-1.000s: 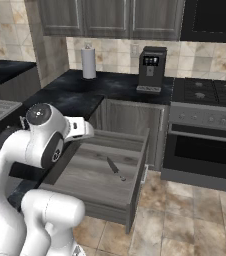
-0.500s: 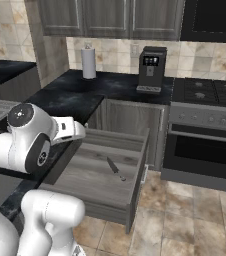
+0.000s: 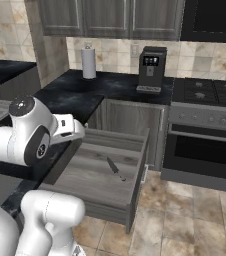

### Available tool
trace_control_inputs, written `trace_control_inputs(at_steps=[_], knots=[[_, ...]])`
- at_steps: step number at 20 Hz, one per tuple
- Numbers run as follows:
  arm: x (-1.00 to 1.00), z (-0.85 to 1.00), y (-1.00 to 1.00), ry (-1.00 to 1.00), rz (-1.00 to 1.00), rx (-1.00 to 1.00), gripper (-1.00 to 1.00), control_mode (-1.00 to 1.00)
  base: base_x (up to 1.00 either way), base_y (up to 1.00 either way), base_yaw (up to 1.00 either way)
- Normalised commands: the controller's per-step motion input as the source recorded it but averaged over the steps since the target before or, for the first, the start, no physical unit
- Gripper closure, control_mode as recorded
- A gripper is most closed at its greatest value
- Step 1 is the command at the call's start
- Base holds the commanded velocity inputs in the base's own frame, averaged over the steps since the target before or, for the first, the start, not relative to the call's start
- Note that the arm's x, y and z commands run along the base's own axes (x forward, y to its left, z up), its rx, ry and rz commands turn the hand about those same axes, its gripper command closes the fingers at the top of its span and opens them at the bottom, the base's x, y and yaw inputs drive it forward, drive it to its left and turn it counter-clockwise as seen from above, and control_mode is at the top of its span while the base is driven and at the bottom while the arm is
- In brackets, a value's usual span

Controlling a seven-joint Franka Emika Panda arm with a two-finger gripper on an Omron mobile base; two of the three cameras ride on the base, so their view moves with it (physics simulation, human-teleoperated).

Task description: Pick up the metallic utensils from the counter and place them in the open drawer. Make sure not to pick up any wooden utensils.

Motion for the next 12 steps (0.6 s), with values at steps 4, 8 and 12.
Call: trace_control_inputs(at_steps=[4, 8, 12], knots=[[0.0, 0.0, 0.0, 0.0, 0.0, 0.0, -1.0, 1.0, -0.12, 0.0, 0.0], [0.0, 0.0, 0.0, 0.0, 0.0, 0.0, -1.0, 1.0, -0.45, -0.11, 0.0], [0.0, 0.0, 0.0, 0.0, 0.0, 0.0, -1.0, 1.0, -0.25, -0.31, 0.0]])
